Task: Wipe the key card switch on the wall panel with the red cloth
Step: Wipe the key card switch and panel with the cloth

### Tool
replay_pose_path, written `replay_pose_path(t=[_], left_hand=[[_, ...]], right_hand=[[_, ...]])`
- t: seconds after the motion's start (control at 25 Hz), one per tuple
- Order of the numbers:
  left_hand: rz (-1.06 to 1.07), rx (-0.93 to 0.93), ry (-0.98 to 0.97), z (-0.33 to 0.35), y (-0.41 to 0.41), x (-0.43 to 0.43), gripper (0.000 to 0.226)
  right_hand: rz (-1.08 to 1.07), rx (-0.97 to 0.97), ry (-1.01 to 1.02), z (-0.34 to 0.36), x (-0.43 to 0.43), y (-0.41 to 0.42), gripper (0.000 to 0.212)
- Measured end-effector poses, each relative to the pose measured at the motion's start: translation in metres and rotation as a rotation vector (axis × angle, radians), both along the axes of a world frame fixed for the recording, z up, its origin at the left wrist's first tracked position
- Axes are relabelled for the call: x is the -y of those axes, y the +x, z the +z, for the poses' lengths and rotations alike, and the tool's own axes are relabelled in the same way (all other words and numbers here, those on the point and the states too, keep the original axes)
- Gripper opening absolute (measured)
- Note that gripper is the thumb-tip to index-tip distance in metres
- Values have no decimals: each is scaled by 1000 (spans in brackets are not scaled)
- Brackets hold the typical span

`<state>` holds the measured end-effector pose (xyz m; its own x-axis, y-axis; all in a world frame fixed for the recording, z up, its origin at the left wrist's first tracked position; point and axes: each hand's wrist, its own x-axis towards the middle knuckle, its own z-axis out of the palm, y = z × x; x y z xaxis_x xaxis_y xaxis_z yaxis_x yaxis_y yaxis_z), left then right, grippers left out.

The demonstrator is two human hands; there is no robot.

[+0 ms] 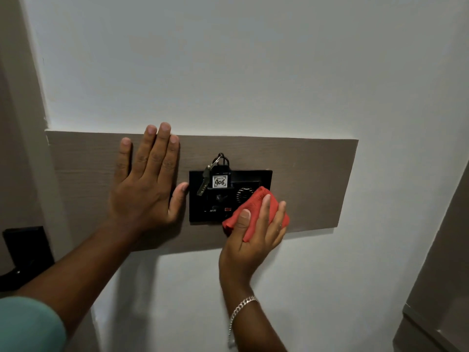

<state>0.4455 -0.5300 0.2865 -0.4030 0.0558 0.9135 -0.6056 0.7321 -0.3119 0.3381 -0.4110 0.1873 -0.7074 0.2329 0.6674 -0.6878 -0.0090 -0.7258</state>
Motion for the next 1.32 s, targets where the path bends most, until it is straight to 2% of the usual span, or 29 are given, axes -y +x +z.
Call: replay_pose_path(t=[0.08, 0.28, 0.44, 0.64, 0.8, 0.88, 1.0, 1.08, 1.2, 1.32], left_hand=[[1, 8, 7, 1, 0, 0, 78], [28, 22, 0, 0, 0, -1, 77], [26, 22, -2, 1, 0, -1, 77], [33, 18, -8, -1, -1, 1, 76], [27, 16, -11, -1, -2, 1, 76], [27, 12, -19, 0, -1, 2, 76], [26, 7, -27, -2, -2, 2, 77], [23, 2, -27, -1, -2, 2, 78], [2, 27, 0, 1, 0, 2, 77], [19, 33, 12, 0, 1, 1, 77]], right_hand=[[26, 28, -16, -3, 10, 12, 52], [-32, -166, 153, -29, -8, -8, 52], [26, 76, -60, -19, 4, 8, 47], [51, -115, 73, -36, 10, 28, 43], [38, -123, 138, -40, -11, 4, 49], [13, -114, 113, -38, -19, -6, 48], [-8, -84, -69, -29, -31, -12, 44], [37, -192, -107, -13, -31, -4, 45], [71, -425, 112, 15, -15, 21, 42], [9, -474, 289, 15, -4, 18, 43]])
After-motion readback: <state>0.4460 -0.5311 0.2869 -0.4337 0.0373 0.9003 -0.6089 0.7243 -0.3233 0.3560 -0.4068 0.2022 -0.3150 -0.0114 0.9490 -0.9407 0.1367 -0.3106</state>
